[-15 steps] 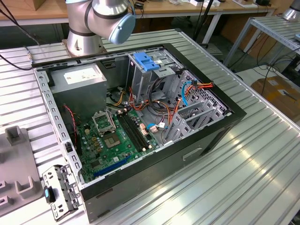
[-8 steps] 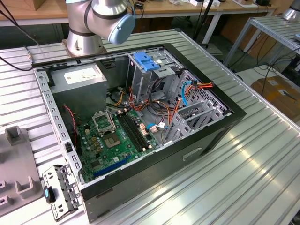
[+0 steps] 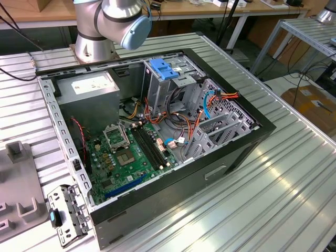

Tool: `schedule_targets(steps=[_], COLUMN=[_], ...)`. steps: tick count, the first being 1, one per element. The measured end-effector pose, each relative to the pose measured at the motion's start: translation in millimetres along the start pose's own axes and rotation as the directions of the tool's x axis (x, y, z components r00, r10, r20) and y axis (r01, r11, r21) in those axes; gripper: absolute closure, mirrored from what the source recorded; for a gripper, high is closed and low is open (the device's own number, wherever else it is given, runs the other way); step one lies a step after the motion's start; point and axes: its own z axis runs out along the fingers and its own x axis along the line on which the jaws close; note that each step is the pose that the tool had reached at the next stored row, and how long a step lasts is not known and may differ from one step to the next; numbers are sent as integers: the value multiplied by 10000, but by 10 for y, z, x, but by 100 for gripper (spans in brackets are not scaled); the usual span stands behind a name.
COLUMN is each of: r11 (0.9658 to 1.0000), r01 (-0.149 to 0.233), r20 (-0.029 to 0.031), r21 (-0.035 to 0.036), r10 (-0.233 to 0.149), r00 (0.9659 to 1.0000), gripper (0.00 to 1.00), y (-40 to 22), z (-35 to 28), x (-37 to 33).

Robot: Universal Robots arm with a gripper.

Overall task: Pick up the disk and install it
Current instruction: 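Pick up the disk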

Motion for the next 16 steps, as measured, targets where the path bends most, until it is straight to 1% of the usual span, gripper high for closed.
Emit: schedule_targets(steps=[1, 2, 4, 5, 9, 14, 16], r11=[10000, 10000, 10000, 10000, 10000, 9987, 9987], r01=[14, 14, 19, 22, -31, -501, -513], r20=[-19, -31, -42, -48, -48, -40, -39], r21=[-1, 0, 12, 32, 45, 53, 52], r10=[-14, -14, -19, -22, 31, 501, 513], r00=[10000, 10000, 10000, 10000, 10000, 9987, 9987], gripper=[52, 52, 52, 52, 52, 52, 52], y=[-3, -10, -16, -18, -30, -41, -37], z=[27, 68, 97, 114, 147, 176, 184], x=[0, -1, 0, 1, -5, -5, -4])
